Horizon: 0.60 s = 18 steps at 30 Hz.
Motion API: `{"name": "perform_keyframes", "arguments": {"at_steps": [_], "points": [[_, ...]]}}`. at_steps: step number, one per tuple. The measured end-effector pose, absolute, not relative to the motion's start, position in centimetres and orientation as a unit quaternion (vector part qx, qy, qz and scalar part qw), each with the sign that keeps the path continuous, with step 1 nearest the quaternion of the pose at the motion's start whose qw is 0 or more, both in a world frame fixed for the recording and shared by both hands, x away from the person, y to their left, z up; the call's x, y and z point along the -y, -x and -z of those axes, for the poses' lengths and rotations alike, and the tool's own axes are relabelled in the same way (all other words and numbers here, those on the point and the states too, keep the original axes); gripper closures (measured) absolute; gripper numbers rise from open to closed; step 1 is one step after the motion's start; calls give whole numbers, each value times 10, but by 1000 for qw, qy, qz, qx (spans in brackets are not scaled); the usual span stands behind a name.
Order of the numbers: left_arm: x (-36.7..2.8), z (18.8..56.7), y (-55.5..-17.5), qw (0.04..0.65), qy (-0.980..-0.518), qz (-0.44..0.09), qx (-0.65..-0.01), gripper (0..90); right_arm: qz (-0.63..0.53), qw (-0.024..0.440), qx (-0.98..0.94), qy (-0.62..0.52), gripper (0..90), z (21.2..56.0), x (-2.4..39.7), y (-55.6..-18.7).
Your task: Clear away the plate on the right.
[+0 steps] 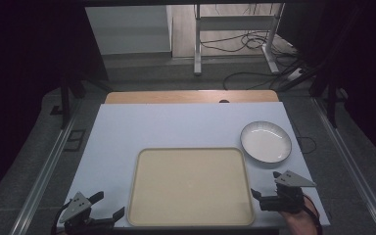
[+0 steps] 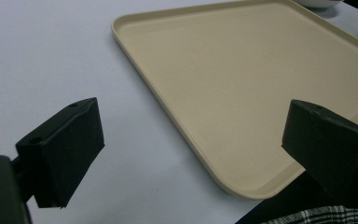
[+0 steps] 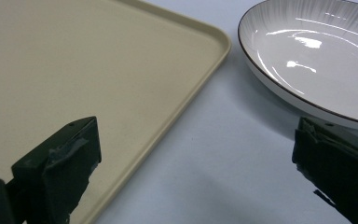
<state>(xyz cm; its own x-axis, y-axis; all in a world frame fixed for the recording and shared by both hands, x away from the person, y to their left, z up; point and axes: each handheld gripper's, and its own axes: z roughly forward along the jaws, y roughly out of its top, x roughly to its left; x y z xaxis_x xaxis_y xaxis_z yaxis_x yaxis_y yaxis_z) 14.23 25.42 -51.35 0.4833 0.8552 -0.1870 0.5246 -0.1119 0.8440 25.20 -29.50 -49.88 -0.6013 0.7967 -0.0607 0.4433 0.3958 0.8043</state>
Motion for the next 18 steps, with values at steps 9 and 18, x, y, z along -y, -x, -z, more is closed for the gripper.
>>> {"name": "perform_keyframes", "arguments": {"at_steps": [9,18], "points": [[-254,513,-141,470,-727,-177,-468,42,-371,236,-815,-378,11,503,287,-264],[-254,513,-140,478,-730,-173,-456,34,-363,244,-805,-401,0,502,284,-271]]}}
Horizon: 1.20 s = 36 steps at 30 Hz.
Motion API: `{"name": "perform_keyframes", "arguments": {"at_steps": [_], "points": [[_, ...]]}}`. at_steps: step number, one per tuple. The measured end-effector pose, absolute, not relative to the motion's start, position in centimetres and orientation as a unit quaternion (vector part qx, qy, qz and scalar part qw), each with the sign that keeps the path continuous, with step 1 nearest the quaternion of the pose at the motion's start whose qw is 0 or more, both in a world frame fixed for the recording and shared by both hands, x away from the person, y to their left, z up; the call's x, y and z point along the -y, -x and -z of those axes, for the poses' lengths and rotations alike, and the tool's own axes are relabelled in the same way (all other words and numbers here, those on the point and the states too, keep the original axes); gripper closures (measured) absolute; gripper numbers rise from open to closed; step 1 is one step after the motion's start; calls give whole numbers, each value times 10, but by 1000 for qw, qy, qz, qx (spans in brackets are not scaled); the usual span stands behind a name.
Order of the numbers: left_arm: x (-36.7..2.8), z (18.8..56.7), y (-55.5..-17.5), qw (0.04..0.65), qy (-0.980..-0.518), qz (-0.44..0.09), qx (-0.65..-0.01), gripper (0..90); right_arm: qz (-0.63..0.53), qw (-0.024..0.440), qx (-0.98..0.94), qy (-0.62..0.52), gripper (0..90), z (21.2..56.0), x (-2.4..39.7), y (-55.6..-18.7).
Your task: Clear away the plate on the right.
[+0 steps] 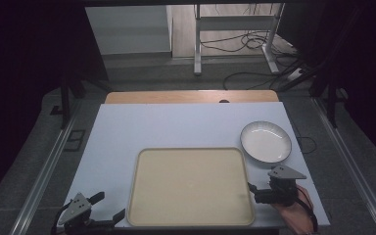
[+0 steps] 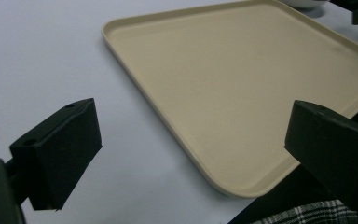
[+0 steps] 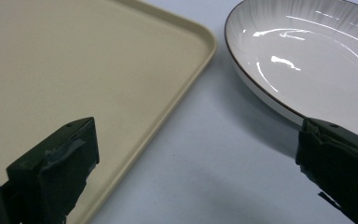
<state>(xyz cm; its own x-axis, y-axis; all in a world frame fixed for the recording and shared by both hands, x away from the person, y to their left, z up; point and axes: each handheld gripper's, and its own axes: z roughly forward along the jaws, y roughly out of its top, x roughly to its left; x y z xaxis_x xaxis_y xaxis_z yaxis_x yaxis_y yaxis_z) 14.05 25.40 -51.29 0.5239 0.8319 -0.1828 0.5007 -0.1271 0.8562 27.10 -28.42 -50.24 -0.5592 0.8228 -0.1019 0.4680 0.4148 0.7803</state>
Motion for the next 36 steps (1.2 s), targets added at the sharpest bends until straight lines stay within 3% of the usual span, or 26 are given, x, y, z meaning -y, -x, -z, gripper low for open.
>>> {"name": "perform_keyframes", "arguments": {"at_steps": [12,24,36], "points": [[-254,513,-141,480,-730,-170,-457,26,-328,246,-813,-413,0,500,285,-281],[-254,513,-141,480,-732,-169,-453,33,-272,284,-829,-398,0,502,274,-288],[-254,513,-141,478,-733,-169,-455,40,-218,340,-836,-371,105,504,270,-296]]}}
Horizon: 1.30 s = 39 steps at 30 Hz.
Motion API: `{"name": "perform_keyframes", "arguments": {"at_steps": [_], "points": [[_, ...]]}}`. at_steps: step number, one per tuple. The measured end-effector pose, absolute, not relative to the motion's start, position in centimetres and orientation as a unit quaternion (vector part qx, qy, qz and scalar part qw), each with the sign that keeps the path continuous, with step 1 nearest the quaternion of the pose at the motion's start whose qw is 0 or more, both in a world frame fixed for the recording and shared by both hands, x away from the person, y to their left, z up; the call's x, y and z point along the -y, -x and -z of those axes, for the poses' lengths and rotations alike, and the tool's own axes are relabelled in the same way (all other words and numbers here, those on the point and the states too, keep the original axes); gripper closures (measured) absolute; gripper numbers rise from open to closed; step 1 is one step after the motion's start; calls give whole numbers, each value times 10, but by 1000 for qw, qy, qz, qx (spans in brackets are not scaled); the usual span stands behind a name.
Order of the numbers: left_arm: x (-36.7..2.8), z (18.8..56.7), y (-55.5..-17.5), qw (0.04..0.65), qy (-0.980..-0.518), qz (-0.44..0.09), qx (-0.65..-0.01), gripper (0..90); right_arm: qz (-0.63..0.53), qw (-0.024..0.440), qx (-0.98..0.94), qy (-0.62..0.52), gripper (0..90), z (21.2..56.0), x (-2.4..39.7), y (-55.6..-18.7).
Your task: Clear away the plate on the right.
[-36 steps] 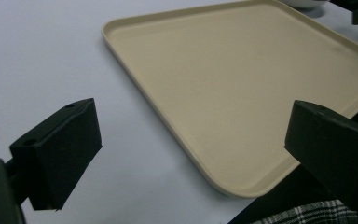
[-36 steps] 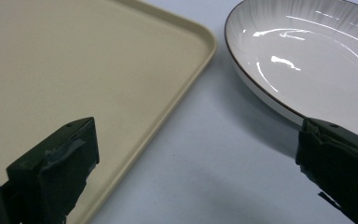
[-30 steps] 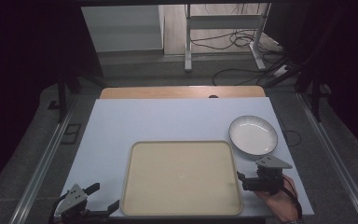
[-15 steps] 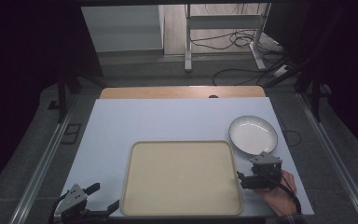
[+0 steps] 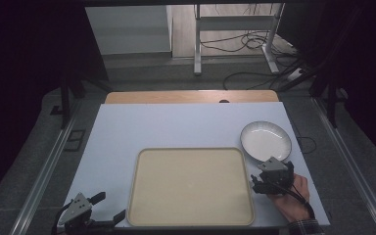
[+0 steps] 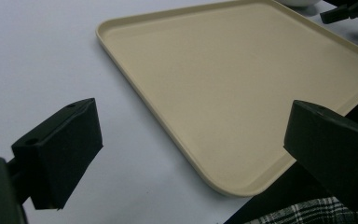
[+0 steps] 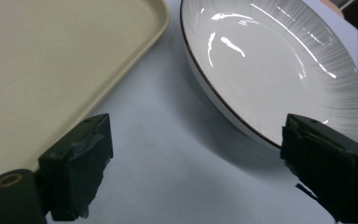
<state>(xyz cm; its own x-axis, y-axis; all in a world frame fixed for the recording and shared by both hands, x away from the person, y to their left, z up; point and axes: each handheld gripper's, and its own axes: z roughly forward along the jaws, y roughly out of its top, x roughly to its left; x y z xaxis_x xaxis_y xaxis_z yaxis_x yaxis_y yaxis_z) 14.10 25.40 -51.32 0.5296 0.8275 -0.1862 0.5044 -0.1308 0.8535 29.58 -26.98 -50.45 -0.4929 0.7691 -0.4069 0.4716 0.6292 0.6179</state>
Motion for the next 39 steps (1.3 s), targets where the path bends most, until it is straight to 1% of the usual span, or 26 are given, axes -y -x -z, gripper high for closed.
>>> {"name": "perform_keyframes", "arguments": {"at_steps": [7,11,14,17,23,28,39], "points": [[-254,513,-141,477,-731,-169,-457,42,-190,365,-842,-350,169,505,268,-301],[-255,513,-142,476,-729,-169,-461,46,-175,370,-845,-345,212,505,268,-303],[-255,514,-142,476,-728,-168,-463,46,-163,377,-846,-339,221,506,267,-305],[-255,514,-142,475,-728,-168,-464,47,-145,396,-847,-324,243,507,265,-307],[-255,514,-142,474,-728,-168,-466,48,-111,421,-852,-292,314,512,260,-310],[-255,514,-142,474,-727,-168,-468,48,-84,431,-856,-271,383,514,257,-315],[-255,514,-143,473,-727,-167,-469,49,-34,458,-861,-218,487,522,253,-322]]}}
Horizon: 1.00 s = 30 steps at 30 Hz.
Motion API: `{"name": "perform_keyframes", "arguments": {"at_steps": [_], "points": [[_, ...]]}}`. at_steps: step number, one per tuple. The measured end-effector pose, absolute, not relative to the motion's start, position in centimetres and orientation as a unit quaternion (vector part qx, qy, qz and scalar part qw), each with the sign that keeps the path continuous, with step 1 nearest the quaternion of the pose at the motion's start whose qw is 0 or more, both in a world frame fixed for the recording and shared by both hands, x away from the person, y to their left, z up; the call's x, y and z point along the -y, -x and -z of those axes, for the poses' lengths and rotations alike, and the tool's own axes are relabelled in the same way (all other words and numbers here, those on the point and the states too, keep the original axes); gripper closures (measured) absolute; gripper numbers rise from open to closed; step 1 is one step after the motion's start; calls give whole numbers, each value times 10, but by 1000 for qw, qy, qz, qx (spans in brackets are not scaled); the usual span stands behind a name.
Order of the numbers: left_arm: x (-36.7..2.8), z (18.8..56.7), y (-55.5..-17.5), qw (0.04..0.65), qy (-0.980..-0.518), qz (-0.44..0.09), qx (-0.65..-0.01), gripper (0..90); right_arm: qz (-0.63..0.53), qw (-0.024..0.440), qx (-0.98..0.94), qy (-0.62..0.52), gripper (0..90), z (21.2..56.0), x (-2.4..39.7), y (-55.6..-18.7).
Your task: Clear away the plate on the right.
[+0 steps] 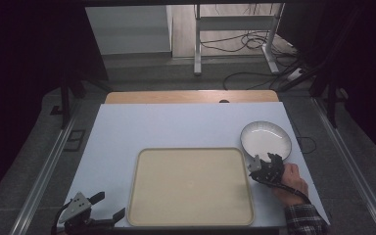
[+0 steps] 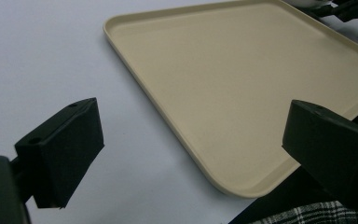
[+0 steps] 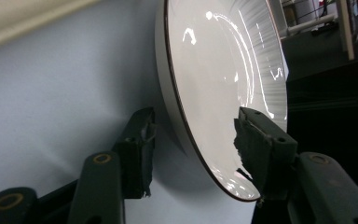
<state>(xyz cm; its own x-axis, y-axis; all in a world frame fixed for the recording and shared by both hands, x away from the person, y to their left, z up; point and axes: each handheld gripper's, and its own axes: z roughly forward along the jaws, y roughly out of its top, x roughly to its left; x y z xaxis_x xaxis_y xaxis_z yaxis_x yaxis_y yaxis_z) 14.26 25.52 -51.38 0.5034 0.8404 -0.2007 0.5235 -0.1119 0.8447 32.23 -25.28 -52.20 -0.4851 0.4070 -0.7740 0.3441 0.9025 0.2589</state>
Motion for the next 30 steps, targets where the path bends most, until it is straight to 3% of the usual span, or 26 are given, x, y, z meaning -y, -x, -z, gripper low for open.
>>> {"name": "perform_keyframes", "arguments": {"at_steps": [11,16,30], "points": [[-255,514,-142,473,-726,-168,-470,49,10,479,-863,-160,635,531,247,-325],[-255,514,-142,473,-726,-168,-471,50,31,474,-869,-138,767,537,244,-328],[-256,514,-142,474,-724,-168,-472,49,76,500,-857,-93,785,539,238,-321]]}}
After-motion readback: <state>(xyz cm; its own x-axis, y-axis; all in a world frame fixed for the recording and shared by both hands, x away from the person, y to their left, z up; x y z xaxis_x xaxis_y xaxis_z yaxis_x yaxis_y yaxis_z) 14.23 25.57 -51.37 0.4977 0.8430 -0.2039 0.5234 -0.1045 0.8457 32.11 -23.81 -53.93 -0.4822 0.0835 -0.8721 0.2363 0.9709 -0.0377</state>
